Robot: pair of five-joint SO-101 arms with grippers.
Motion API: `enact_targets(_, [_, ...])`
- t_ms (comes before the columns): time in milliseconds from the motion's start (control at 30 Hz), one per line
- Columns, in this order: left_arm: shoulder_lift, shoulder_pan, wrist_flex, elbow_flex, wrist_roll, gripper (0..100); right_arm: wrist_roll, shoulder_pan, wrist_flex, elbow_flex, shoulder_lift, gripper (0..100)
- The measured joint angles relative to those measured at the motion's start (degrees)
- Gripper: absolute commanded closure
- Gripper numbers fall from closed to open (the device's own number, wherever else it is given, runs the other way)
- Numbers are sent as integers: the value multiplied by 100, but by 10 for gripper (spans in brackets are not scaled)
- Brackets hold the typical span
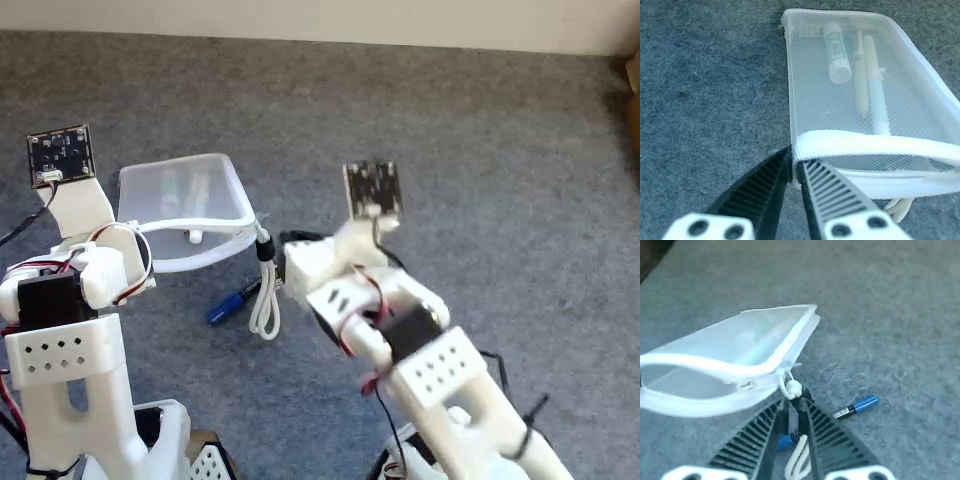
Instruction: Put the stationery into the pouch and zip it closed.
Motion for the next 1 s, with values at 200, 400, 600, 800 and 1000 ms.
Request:
enact_targets(200, [0,0,0,0,0,993,-527,229,695,-1099,1741,964])
enact_targets(400, [0,0,-18,0,0,993,-1055,246,1204,-1925,3103,955])
enact_targets(600, [0,0,-35,0,0,993,-1582,246,1793,-2787,4273,857])
enact_targets(800, [0,0,-35,9,0,993,-1714,246,2189,-3613,5310,857])
enact_targets(1000, [0,-9,-35,88,0,993,-1714,281,2189,-4290,6154,857])
